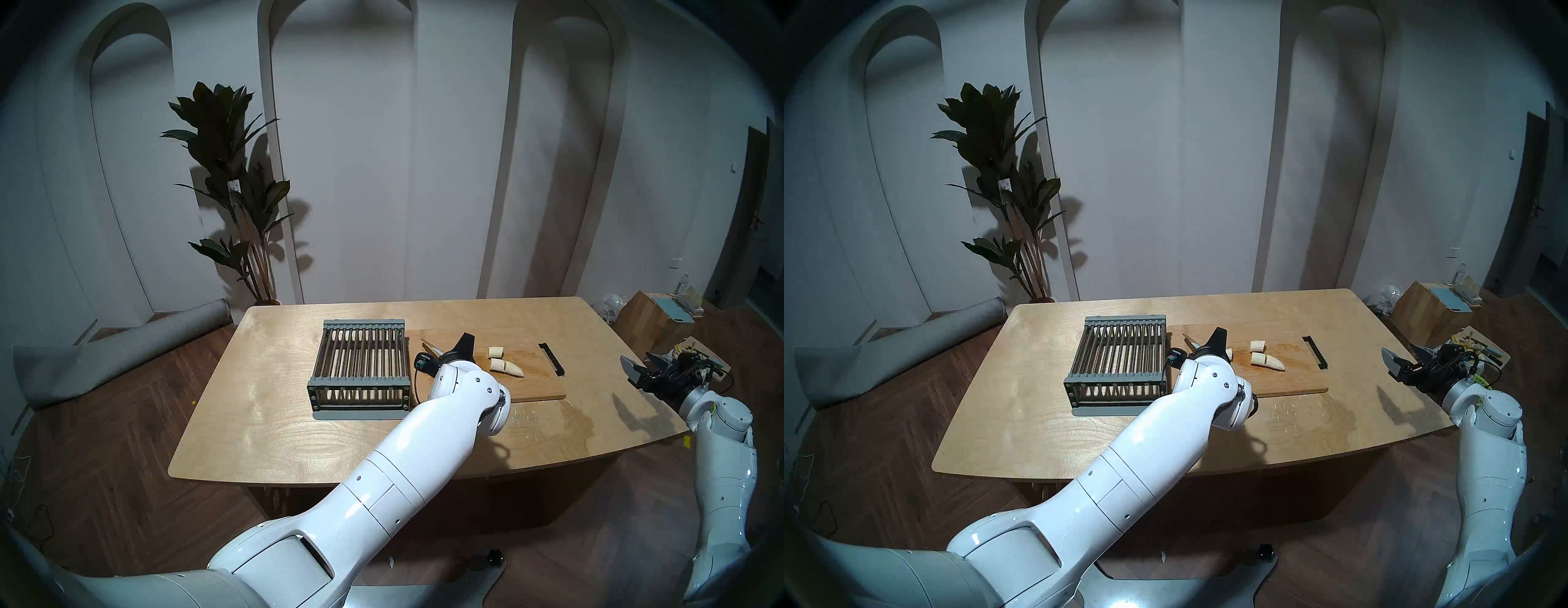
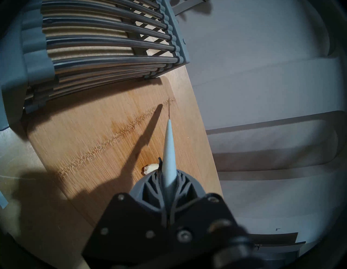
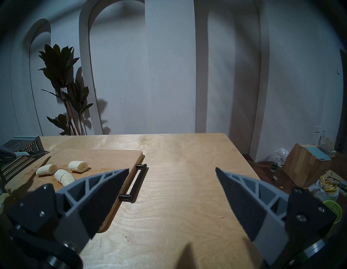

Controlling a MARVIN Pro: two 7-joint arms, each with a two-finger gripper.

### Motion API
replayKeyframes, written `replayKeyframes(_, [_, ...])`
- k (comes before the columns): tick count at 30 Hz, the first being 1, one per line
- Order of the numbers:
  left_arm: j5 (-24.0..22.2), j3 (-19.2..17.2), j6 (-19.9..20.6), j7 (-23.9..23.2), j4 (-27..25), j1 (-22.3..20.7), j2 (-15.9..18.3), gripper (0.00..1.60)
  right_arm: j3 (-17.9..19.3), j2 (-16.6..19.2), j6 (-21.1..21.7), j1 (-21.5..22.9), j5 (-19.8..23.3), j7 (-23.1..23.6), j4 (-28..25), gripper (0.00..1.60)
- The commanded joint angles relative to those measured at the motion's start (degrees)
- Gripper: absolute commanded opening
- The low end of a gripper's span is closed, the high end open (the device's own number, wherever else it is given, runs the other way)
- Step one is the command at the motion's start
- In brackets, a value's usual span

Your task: Cut the banana into four pieces on the cutting board

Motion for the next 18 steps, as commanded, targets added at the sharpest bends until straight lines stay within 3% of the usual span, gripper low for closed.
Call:
replayKeyframes(1, [-1.6,-0.8,1.4,-3.9,1.4,-1.4,-0.4,0.46,0.0,0.4,0.0,0.0,-0.2,0.0,-0.8,1.6])
replayKeyframes(3, [-2.0,-0.9,2.2,-3.2,1.9,-1.8,-0.2,1.6,0.2,0.4,0.0,-0.1,-0.3,-0.2,-0.8,1.6])
replayKeyframes(18, [-1.3,-1.1,4.2,2.5,-5.4,-0.9,3.5,1.6,0.8,-1.0,0.8,-1.3,0.3,-0.4,-3.3,1.6])
